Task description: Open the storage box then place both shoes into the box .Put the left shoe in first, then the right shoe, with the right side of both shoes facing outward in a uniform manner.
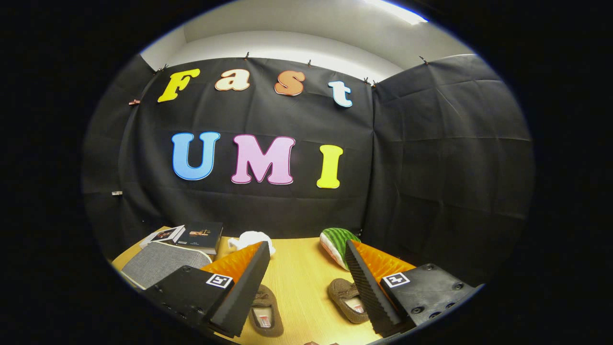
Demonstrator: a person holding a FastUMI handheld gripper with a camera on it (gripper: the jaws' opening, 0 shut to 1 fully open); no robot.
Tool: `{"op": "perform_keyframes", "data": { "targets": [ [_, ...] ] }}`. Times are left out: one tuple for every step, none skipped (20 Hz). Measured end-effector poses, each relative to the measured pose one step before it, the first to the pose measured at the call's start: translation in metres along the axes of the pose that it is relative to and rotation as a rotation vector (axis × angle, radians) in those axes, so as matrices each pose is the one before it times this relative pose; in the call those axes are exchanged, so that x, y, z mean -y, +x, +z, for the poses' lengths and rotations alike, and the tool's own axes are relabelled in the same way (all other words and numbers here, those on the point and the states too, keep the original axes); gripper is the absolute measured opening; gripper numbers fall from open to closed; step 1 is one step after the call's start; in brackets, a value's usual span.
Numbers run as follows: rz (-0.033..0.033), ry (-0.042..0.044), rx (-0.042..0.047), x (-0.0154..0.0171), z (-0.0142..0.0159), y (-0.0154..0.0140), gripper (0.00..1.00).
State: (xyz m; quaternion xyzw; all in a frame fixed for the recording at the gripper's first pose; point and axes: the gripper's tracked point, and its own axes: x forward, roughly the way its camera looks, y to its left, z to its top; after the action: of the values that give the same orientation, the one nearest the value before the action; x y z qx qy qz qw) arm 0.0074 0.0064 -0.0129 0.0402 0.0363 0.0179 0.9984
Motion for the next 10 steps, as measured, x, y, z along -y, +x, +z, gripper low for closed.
{"op": "perform_keyframes", "data": {
  "targets": [
    [0.00722, 0.00109, 0.00132, -0.00057, 0.00039, 0.00028, 0.97],
    [0.00731, -0.00035, -0.00451, -0.00102, -0.00057, 0.00083, 0.97],
    [0.00641, 0.00536, -0.00466, 0.00033, -0.00195, 0.00036, 0.97],
    [0.00582, 0.01039, -0.00178, -0.00001, -0.00033, 0.00092, 0.97],
    [0.00732, 0.0119, -0.00393, -0.0009, -0.0014, 0.00184, 0.97],
    [0.00675, 0.00884, -0.00444, -0.00123, -0.00212, 0.00189, 0.97],
    [0.00508, 0.00251, -0.00664, -0.00076, -0.00249, 0.00289, 0.97],
    [0.00681, 0.00141, -0.00844, -0.00185, -0.00146, 0.00337, 0.97],
    [0.00941, 0.00021, -0.00291, -0.00247, -0.0011, 0.00361, 0.97],
    [0.00746, -0.00002, -0.00648, -0.00281, -0.00005, 0.00325, 0.97]
  ]
}}
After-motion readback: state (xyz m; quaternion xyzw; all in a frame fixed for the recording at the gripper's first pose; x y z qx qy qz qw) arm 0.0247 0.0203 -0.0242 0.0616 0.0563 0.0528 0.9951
